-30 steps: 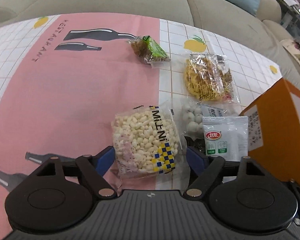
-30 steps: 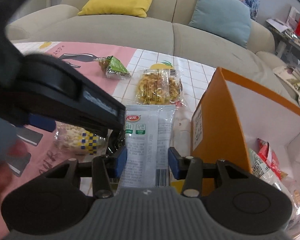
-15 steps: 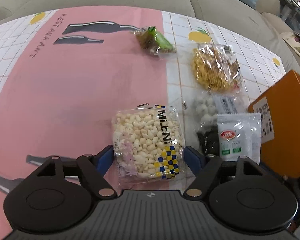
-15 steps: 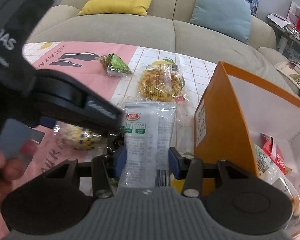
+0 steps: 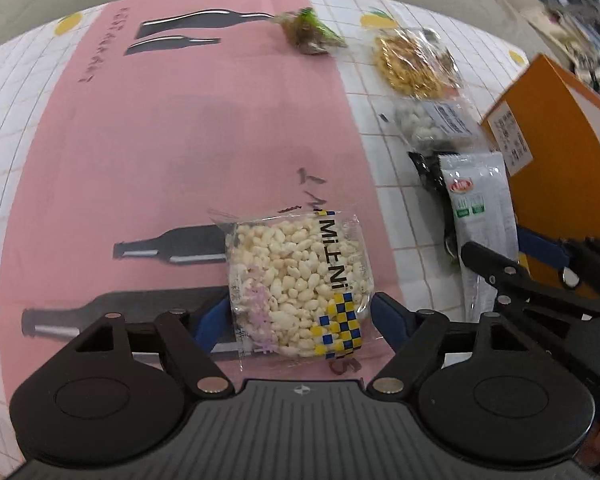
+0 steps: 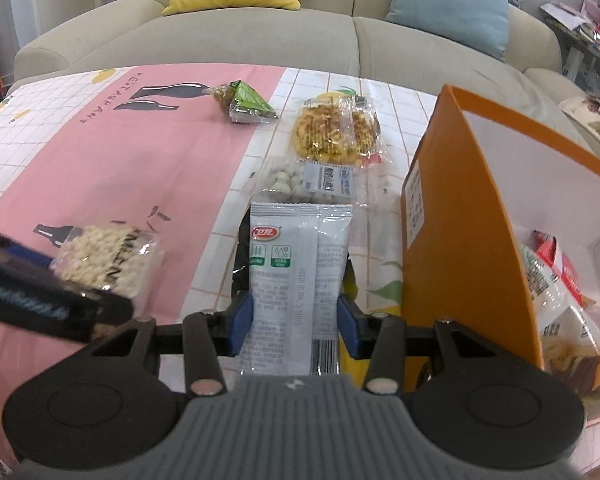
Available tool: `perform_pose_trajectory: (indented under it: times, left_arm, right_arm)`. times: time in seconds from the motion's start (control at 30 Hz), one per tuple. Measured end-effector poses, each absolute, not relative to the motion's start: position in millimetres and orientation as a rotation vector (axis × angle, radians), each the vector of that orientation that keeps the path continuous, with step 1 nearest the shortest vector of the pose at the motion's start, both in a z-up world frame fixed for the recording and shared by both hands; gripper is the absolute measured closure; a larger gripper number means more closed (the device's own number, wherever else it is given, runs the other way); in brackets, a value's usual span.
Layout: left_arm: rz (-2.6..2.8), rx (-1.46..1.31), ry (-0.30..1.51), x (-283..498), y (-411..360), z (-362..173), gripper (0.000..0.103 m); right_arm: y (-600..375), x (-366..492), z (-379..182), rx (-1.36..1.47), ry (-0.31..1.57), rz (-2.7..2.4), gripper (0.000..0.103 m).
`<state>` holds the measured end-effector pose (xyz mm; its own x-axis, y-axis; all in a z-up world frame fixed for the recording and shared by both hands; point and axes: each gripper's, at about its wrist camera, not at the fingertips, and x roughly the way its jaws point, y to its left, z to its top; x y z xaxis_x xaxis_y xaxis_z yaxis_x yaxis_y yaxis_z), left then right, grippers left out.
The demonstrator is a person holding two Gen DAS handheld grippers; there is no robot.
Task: Organize snacks
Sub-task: 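Grasp the white drink pouch with the right tool while the left tool grasps the MiLiNi bag, then lift and carry the pouch and MiLiNi bag over the orange box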
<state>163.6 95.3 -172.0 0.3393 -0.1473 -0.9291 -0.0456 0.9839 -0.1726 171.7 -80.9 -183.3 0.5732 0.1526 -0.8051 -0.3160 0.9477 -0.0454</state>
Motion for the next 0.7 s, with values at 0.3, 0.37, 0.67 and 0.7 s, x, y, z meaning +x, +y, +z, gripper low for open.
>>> perform_pose_trajectory:
  times: [0.3,0.37,0.67,0.7]
  left_arm:
    - [0.075,-0.254,1.228,178,81,-178,0.004]
    - [0.112,-0.277,1.228,180,80,-179,0.000]
    - [0.183,-0.270,1.214,186,74,-182,0.000]
    - [0.176,-0.265,1.206,186,73,-182,0.000]
  right_arm:
    - [-80,172,-186,-0.197,0.917,0.284,0.056]
    - [-81,172,-186,-0.192,0.919,0.283,0.054]
    - [-80,172,-188,-0.199,0.919,0.283,0.053]
    - [-79,172,-188,-0.205,0.917,0.284,0.053]
